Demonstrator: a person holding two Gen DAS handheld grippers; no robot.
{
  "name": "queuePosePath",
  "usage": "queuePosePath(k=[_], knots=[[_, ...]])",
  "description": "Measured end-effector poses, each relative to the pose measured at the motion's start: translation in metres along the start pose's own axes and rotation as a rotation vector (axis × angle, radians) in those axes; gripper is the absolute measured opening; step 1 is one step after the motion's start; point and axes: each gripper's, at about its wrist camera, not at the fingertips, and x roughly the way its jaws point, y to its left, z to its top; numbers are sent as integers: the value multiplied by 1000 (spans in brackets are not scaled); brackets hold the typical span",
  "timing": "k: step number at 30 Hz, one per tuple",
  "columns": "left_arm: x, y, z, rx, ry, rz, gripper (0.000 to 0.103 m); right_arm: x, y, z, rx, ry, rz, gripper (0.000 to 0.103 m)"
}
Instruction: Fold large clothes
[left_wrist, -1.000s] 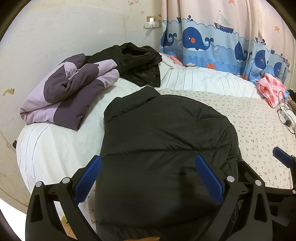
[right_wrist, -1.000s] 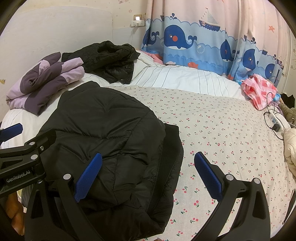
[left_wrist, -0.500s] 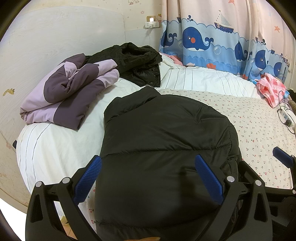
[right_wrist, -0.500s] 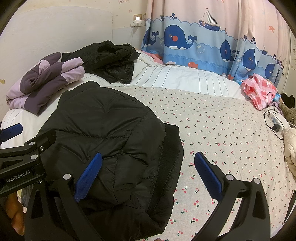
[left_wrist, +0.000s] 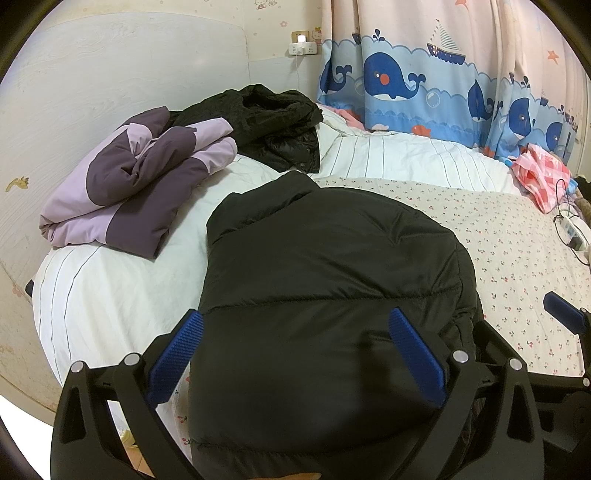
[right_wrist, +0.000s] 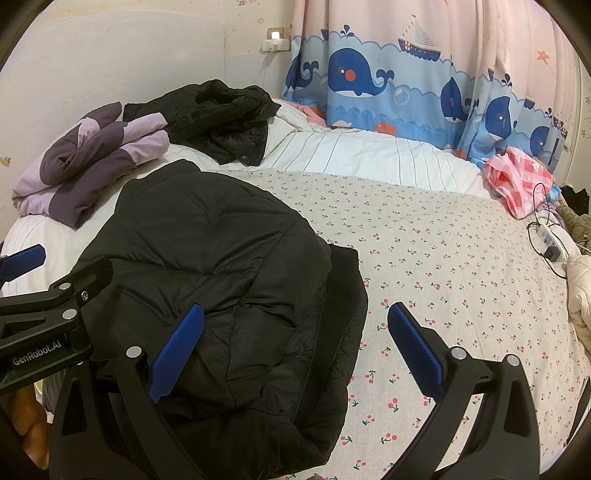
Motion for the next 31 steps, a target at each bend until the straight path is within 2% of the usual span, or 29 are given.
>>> queuePosePath(k=[14, 18, 20, 26, 31], knots=[[1, 1, -1, -11, 9, -16, 96, 0, -1, 0, 1, 1, 2, 96], [-3, -2, -3, 9, -48, 25, 96, 0, -1, 0, 0, 0, 2, 96], [-5, -3, -4, 14, -56, 24, 96, 0, -2, 0, -1, 0, 2, 96], [3, 0, -1, -6, -3, -11, 96, 0, -2, 1, 0, 0, 3, 96], [6, 4, -1, -23, 8, -12, 96, 0, -2, 1, -3, 1, 3, 96]])
